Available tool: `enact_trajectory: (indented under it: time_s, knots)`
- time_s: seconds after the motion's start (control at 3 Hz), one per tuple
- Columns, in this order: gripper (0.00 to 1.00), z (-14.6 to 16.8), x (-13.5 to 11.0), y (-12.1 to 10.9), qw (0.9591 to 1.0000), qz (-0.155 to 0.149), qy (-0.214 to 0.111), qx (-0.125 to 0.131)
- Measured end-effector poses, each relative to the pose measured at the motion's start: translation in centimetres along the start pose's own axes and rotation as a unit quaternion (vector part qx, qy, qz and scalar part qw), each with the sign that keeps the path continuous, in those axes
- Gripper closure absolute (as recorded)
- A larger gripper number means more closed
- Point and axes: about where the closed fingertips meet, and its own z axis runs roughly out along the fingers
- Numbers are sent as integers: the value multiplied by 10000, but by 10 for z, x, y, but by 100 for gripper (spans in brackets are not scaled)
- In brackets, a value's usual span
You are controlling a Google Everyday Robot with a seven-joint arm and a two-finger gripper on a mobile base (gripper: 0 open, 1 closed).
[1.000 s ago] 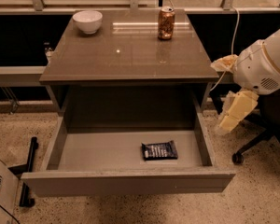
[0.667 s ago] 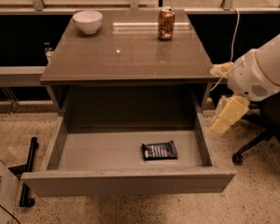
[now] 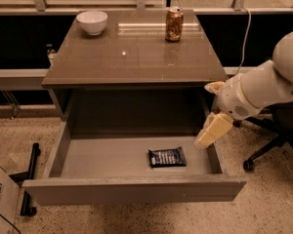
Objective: Pick rxbar blueberry from top drawer and place on counter
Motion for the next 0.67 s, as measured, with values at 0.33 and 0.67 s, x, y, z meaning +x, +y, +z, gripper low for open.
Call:
enact_trajectory:
  time_s: [0.33, 0.67]
  knots:
    - [0, 46, 12, -4, 9996, 123, -244, 102]
    - [0, 76, 22, -3, 9991, 212, -337, 168]
